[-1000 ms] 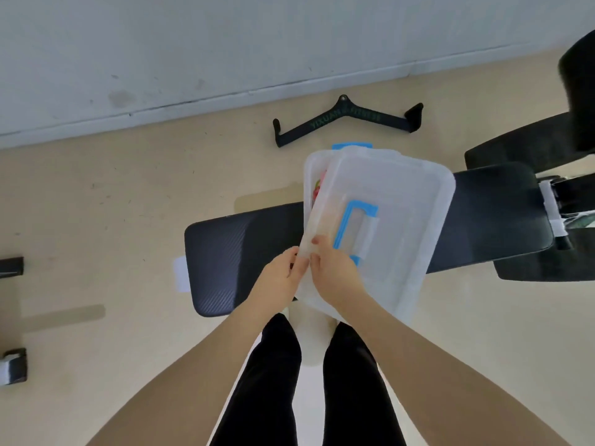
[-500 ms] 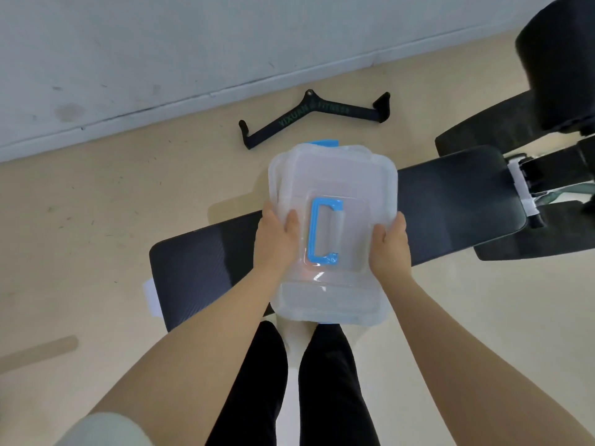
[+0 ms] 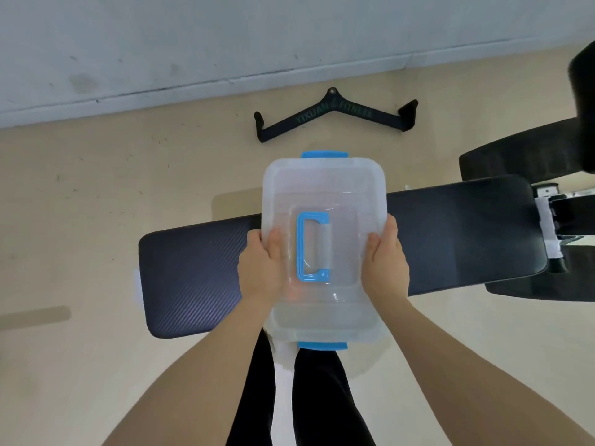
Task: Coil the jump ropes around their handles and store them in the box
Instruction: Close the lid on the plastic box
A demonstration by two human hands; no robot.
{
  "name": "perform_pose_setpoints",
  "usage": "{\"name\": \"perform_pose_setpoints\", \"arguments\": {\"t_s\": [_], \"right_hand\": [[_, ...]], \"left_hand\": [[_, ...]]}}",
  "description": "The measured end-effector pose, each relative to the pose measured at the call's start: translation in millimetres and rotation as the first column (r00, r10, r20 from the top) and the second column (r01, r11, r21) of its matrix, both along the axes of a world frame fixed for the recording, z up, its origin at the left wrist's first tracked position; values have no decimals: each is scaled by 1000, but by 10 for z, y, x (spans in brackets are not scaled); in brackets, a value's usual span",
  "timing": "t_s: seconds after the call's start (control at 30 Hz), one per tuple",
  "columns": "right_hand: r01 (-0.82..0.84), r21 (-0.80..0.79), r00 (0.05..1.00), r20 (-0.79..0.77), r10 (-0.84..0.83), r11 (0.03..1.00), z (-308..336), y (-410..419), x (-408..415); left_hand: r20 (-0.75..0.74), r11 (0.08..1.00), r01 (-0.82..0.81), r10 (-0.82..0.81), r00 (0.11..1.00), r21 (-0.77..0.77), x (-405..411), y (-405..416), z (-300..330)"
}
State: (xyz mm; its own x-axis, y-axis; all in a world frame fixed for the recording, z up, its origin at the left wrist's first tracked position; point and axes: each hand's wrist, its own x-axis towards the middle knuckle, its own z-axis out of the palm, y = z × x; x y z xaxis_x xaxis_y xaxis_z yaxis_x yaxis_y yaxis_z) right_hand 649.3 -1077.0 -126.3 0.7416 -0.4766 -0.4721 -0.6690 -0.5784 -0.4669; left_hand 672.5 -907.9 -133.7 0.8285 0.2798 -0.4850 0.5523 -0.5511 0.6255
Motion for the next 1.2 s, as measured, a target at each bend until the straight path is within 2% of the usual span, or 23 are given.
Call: {"name": "perform_pose_setpoints", "arguments": {"t_s": [0.1, 0.17, 0.27, 0.33, 0.43, 0.53, 0.6, 0.63, 0.67, 0.7, 0.73, 0.77, 0.8, 0.83, 0.87, 0.9, 0.93, 0.97, 1.0, 1.03, 1.1, 1.13, 1.2], "right_hand": [[-108, 24, 993, 49, 107, 994, 55, -4, 82], [-317, 34, 948, 42, 315, 948, 114, 77, 292], [-680, 11, 733, -2, 680, 733, 162, 428, 670], [-804, -88, 592, -32, 805, 588, 176, 644, 795], [-800, -270, 571, -65, 818, 536, 162, 610, 728], [-626, -403, 731, -4, 683, 667, 149, 309, 452], [-410, -369, 893, 23, 449, 834, 167, 165, 233], [-255, -280, 961, 33, 274, 926, 173, 139, 140], [-68, -127, 997, 33, 73, 990, 169, 135, 77], [131, 64, 991, -3, -131, 989, 161, 148, 40], [317, 229, 949, -74, -308, 920, 140, 169, 24], [463, 326, 886, -160, -435, 824, 126, 194, 27], [544, 356, 839, -226, -495, 760, 124, 215, 47], [570, 350, 821, -252, -512, 743, 130, 233, 71], [573, 331, 820, -238, -521, 750, 138, 243, 91], [572, 311, 820, -208, -533, 759, 147, 248, 102], [568, 300, 822, -183, -539, 766, 154, 250, 101], [564, 295, 826, -171, -538, 771, 159, 255, 95], [559, 287, 829, -170, -533, 778, 160, 260, 89], [561, 284, 828, -178, -532, 778, 159, 268, 79], [595, 304, 804, -217, -554, 744, 156, 302, 71], [615, 314, 788, -232, -570, 723, 155, 323, 73], [625, 308, 781, -218, -586, 718, 116, 345, 71]], "left_hand": [[-12, 993, -114, 114, 993, 4, -90, 32, 51], [-51, 956, -286, 289, 956, 59, -272, 82, 75], [-128, 846, -528, 533, 837, 73, -562, 201, 120], [-177, 778, -627, 622, 763, 28, -596, 233, 138], [-219, 749, -662, 651, 727, 34, -512, 209, 164], [-275, 688, -726, 694, 665, -17, -432, 113, 188], [-374, 662, -750, 693, 616, -10, -401, 27, 256], [-385, 729, -682, 646, 659, 56, -369, 2, 263], [-386, 889, -407, 458, 801, 211, -392, -55, 240], [-371, 925, -274, 360, 856, 264, -368, -120, 221], [-369, 933, -282, 348, 862, 223, -396, -152, 210], [-384, 881, -460, 465, 798, 111, -348, -141, 226], [-412, 705, -709, 650, 639, 14, -314, -80, 270], [-422, 536, -839, 742, 520, -92, -313, 15, 317], [-332, 602, -794, 733, 594, -90, -306, 128, 372], [-225, 747, -665, 648, 728, 0, -284, 260, 400], [-154, 889, -434, 453, 878, 144, -261, 397, 422], [-98, 947, -190, 221, 970, 258, -235, 536, 430], [-77, 934, 45, -19, 997, 354, -160, 649, 424], [-93, 875, 252, -235, 968, 413, -47, 733, 432], [-197, 664, 580, -562, 803, 472, 165, 844, 369], [-207, 598, 657, -647, 733, 459, 252, 883, 321], [-139, 603, 669, -689, 712, 434, 365, 925, 241]]}}
